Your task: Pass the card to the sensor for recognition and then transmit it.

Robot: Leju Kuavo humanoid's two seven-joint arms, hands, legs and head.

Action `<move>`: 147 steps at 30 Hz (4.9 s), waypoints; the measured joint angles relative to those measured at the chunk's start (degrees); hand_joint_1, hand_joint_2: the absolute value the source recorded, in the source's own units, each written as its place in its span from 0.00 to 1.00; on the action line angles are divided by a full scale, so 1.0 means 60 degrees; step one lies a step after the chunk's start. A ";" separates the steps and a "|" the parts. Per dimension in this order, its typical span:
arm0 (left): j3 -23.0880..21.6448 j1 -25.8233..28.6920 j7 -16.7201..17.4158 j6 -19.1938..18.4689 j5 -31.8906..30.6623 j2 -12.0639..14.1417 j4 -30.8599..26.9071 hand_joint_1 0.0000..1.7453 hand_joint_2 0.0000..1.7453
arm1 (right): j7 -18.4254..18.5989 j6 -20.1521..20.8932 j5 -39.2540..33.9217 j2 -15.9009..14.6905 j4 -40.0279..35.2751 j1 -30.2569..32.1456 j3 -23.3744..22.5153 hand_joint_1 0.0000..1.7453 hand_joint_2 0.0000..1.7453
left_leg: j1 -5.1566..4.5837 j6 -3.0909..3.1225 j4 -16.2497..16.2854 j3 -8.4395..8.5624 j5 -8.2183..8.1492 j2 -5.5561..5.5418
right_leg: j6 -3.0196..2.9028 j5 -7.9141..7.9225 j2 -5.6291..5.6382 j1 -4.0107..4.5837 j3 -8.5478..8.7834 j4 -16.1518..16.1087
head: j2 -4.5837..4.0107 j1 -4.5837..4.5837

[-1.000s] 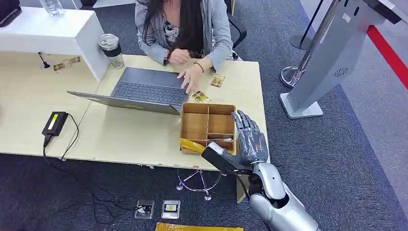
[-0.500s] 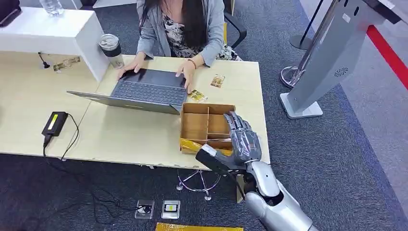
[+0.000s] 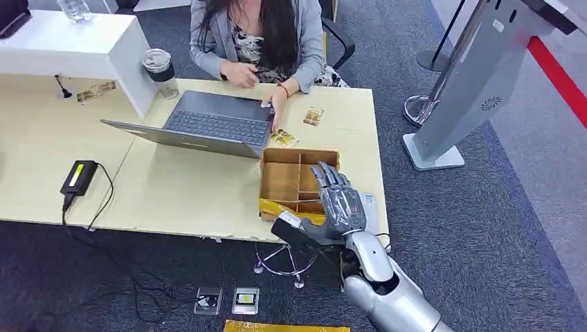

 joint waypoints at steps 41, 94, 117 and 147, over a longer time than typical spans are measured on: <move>-0.0040 -0.0009 -0.0098 -0.0084 -0.0135 0.0029 0.0000 0.00 0.00 | 0.0167 -0.0641 -0.0565 0.0160 0.1883 -0.0693 0.0273 0.00 1.00 | 0.0000 0.0000 0.0000 0.0000 0.0000 0.0001 | 0.0000 0.0000 0.0001 0.0000 -0.0002 0.0000 | 0.0000 0.0000; -0.0175 -0.0010 -0.0098 0.0084 0.0029 0.0022 0.0000 0.00 0.00 | 0.0065 -0.0557 -0.0415 0.0426 0.2269 -0.0663 0.0892 0.00 1.00 | 0.0000 0.0000 0.0000 0.0002 0.0000 0.0001 | 0.0000 0.0000 0.0003 0.0001 -0.0004 0.0000 | 0.0000 0.0000; -0.0175 -0.0010 -0.0098 0.0084 0.0004 0.0018 0.0000 0.00 0.00 | -0.0128 -0.0364 -0.0342 0.0430 0.2266 -0.0659 0.0852 1.00 1.00 | 0.0000 0.0000 0.0000 0.0005 0.0000 0.0001 | 0.0000 0.0000 0.0003 0.0000 -0.0002 0.0000 | 0.0000 0.0004; -0.0178 0.0002 -0.0215 0.0073 -0.0098 0.0018 0.0000 0.00 0.00 | -0.0892 0.0350 -0.0677 0.0091 0.0084 -0.2379 -0.0871 1.00 1.00 | 0.0000 -0.0001 0.0003 0.0009 0.0004 0.0008 | -0.0002 0.0009 0.0005 0.0000 0.0000 0.0001 | 0.0000 0.0000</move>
